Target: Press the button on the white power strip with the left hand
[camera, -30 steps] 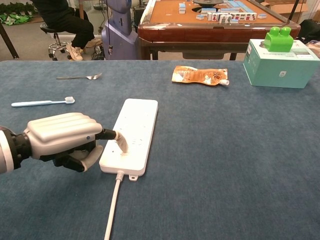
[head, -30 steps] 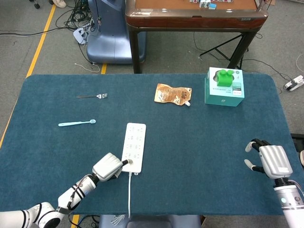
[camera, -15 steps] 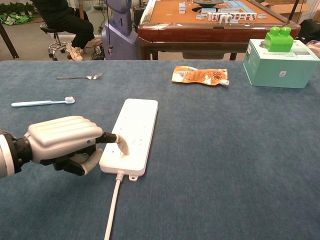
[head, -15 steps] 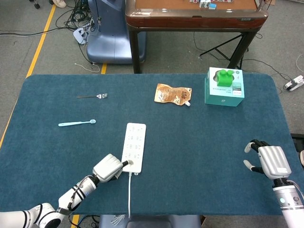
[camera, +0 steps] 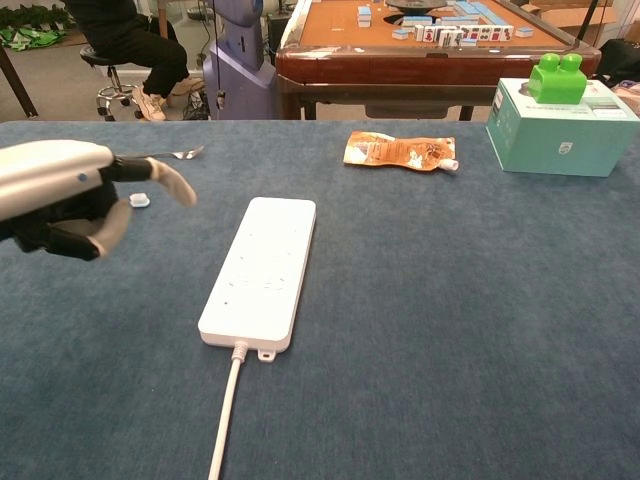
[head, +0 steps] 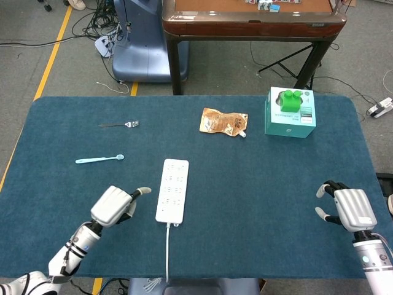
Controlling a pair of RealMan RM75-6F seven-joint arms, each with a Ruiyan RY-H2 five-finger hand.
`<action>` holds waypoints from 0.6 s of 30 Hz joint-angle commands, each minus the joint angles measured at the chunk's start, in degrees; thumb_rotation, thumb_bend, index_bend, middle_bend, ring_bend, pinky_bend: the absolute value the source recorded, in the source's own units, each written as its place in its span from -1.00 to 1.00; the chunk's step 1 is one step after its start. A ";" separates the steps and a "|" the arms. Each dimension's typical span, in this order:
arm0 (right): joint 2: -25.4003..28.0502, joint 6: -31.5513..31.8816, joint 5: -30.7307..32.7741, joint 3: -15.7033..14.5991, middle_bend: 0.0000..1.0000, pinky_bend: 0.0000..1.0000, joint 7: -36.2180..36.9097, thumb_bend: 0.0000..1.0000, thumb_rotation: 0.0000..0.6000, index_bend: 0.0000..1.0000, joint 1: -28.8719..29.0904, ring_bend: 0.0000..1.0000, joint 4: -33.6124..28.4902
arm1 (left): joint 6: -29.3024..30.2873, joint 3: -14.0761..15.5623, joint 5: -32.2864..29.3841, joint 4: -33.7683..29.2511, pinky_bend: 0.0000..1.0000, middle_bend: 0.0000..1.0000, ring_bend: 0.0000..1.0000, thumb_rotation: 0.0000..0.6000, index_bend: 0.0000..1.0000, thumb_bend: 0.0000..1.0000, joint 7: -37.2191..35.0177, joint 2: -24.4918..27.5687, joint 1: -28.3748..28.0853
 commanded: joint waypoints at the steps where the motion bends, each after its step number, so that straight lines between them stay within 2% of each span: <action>1: 0.07 0.07 -0.03 -0.09 -0.20 0.30 0.25 -0.62 1.00 -0.02 -0.11 -0.17 0.16 | 4.73 -0.56 -2.66 -0.39 0.87 0.62 0.44 1.00 -0.44 0.60 -0.13 1.44 3.84; 2: 0.11 0.14 -0.04 -0.09 -0.20 0.30 0.38 -0.62 1.00 -0.02 -0.15 -0.17 0.21 | 6.31 -0.71 -3.28 -0.05 0.80 0.59 0.39 1.00 -0.44 0.59 -0.27 1.26 4.99; 5: 0.21 0.33 0.03 -0.10 -0.20 0.30 0.79 -0.62 1.00 -0.02 -0.31 -0.17 0.39 | 8.73 -0.38 -6.06 0.00 0.35 0.32 0.08 1.00 -0.43 0.43 -0.99 2.04 8.15; 7: 0.23 0.38 0.07 -0.18 -0.20 0.30 1.03 -0.62 1.00 -0.02 -0.43 -0.17 0.47 | 10.71 -0.62 -8.03 -0.28 0.18 0.20 -0.06 1.00 -0.45 0.40 -1.00 2.96 10.22; 11: -0.08 0.61 0.19 -0.38 -0.20 0.30 1.54 -0.62 1.00 -0.02 -0.79 -0.17 0.80 | 14.82 -1.36 -11.45 -0.86 0.15 0.11 -0.13 1.00 -0.40 0.36 -0.04 4.31 13.98; 18: -0.80 1.08 0.39 -0.74 -0.20 0.30 2.72 -0.62 1.00 -0.02 -1.54 -0.17 1.83 | 16.61 -0.76 -16.97 -5.28 0.15 0.08 -0.15 1.00 -0.11 0.36 4.52 7.82 18.25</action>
